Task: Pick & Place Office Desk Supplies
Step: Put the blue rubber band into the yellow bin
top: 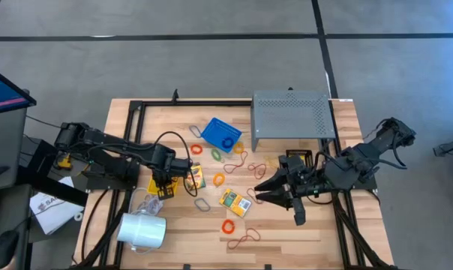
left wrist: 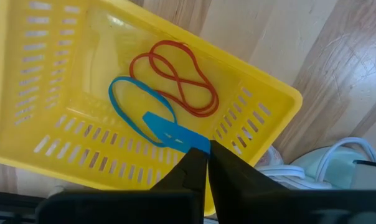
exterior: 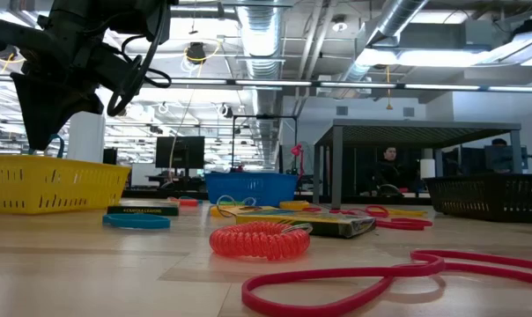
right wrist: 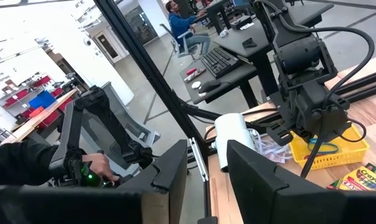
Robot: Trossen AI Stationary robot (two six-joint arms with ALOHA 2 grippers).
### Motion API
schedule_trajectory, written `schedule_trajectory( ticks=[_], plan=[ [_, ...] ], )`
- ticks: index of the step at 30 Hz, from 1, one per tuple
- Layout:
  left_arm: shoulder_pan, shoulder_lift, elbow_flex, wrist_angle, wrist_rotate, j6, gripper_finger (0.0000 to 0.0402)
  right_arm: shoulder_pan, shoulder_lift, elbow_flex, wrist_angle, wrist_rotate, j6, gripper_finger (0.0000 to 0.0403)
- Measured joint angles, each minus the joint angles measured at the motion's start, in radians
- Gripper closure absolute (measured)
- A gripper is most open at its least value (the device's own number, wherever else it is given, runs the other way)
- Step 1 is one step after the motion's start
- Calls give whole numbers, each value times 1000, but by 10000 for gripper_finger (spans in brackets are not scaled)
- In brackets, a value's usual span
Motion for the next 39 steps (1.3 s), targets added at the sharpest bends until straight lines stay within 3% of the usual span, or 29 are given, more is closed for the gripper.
schedule_trajectory(
  ticks=[6,17,21,27,31,39],
  plan=[
    [0,0,0,0,2,3,354,0,0,0,0,0,0,291],
    [0,-35,-1,-10,45,50,209,0,0,0,0,0,-1,291],
    [1,-78,-1,-17,44,49,174,0,0,0,8,0,-1,291],
    [4,-152,0,-10,66,49,161,0,0,0,15,0,-1,291],
    [4,-166,0,-36,-23,56,160,0,0,0,17,0,-1,291],
    [-44,-163,0,-35,-162,264,160,0,0,0,17,0,-1,291]
  ],
)
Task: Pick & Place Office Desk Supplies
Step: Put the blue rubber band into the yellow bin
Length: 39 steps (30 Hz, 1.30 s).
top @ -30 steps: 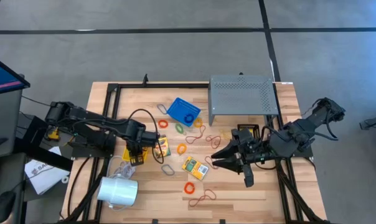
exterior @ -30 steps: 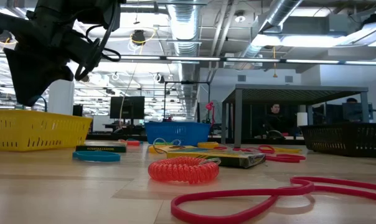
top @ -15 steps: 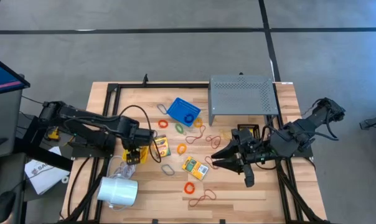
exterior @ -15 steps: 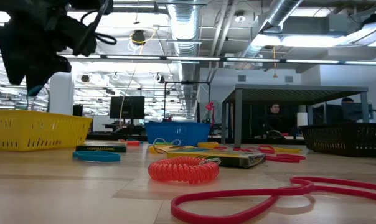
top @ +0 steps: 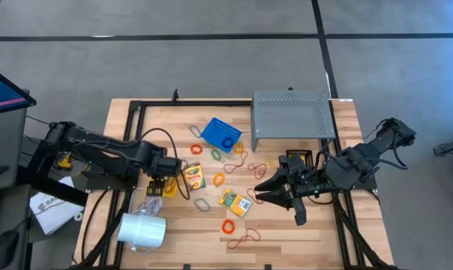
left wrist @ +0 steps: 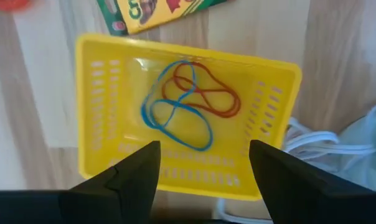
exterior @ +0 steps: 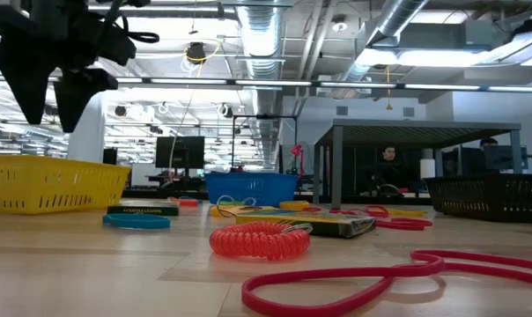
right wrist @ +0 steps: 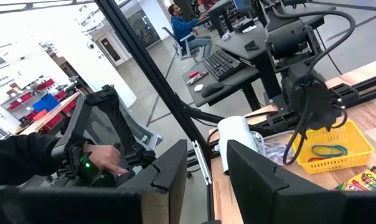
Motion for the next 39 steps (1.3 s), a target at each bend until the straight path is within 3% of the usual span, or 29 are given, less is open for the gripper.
schedule_trajectory(
  ticks=[7,13,21,25,30,39],
  plan=[
    [-10,0,0,40,-98,22,160,0,0,0,-2,1,-1,291],
    [31,-1,1,254,-221,23,160,-2,0,0,-3,2,-3,291],
    [339,151,1,427,-178,137,160,-8,0,0,10,4,-13,291],
    [442,226,12,518,-153,218,160,-7,0,0,28,3,-7,291],
    [507,291,63,599,-97,333,160,2,0,0,37,33,8,291],
    [541,415,125,579,-69,451,160,4,0,0,48,38,8,291]
  ],
)
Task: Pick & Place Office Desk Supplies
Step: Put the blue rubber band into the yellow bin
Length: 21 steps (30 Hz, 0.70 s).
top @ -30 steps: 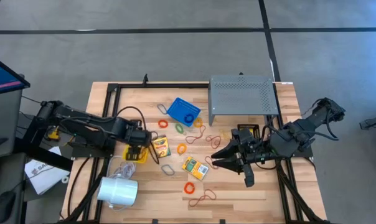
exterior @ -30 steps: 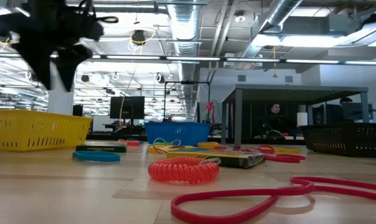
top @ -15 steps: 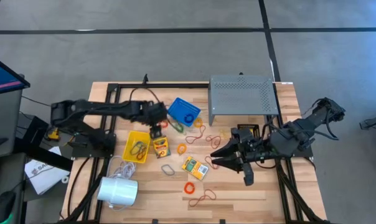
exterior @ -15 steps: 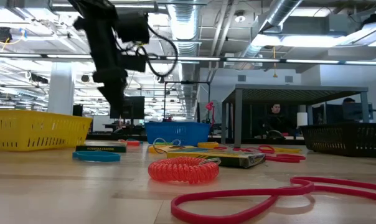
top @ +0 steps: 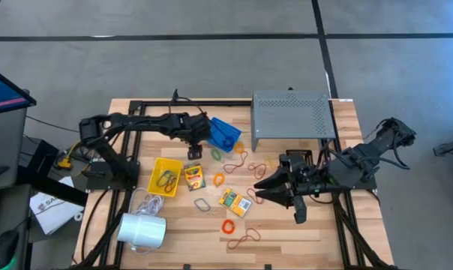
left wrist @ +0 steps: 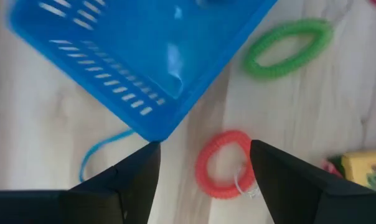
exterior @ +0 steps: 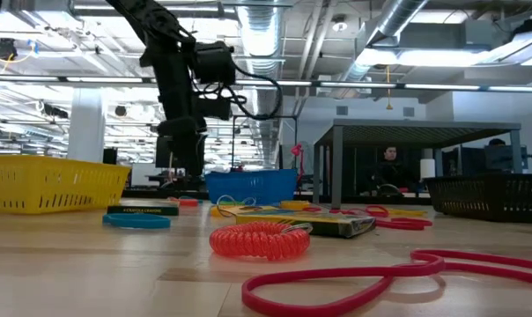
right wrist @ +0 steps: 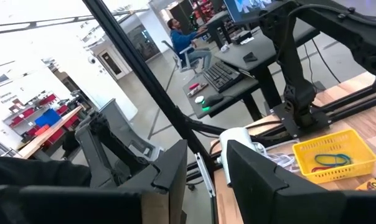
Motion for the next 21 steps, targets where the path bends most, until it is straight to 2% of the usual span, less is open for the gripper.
schedule_trajectory(
  ticks=[21],
  plan=[
    [74,32,3,-9,-10,24,160,2,0,0,1,0,-5,291]
  ],
)
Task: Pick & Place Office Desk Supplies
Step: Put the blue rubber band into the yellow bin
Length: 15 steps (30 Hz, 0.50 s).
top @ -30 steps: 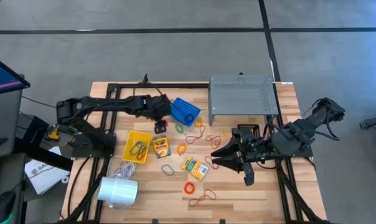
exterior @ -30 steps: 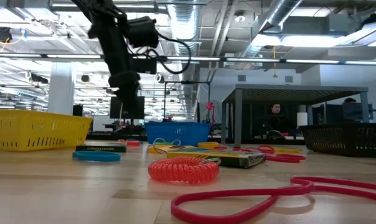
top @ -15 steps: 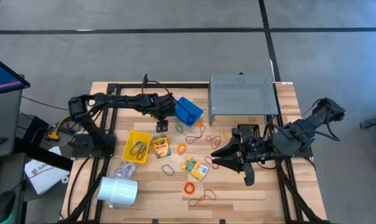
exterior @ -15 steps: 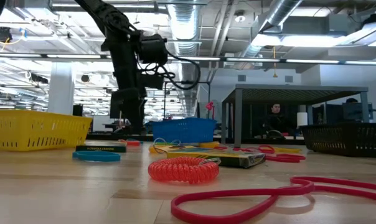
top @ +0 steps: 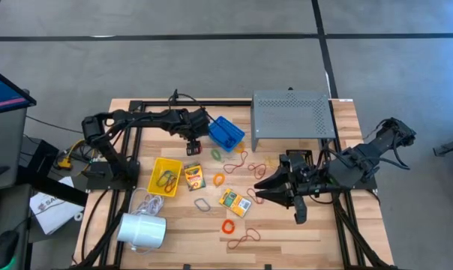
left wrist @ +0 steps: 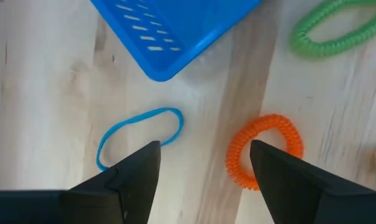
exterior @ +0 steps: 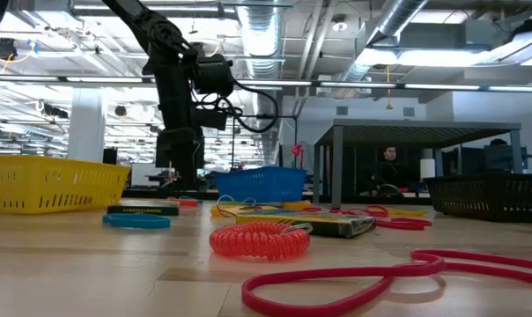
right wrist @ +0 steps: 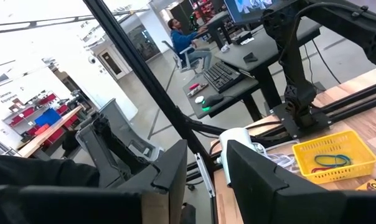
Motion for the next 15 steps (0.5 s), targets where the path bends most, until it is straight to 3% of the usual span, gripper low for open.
schedule_trajectory(
  ticks=[15],
  plan=[
    [27,49,0,37,26,-6,160,-2,0,0,3,0,-3,291]
  ],
)
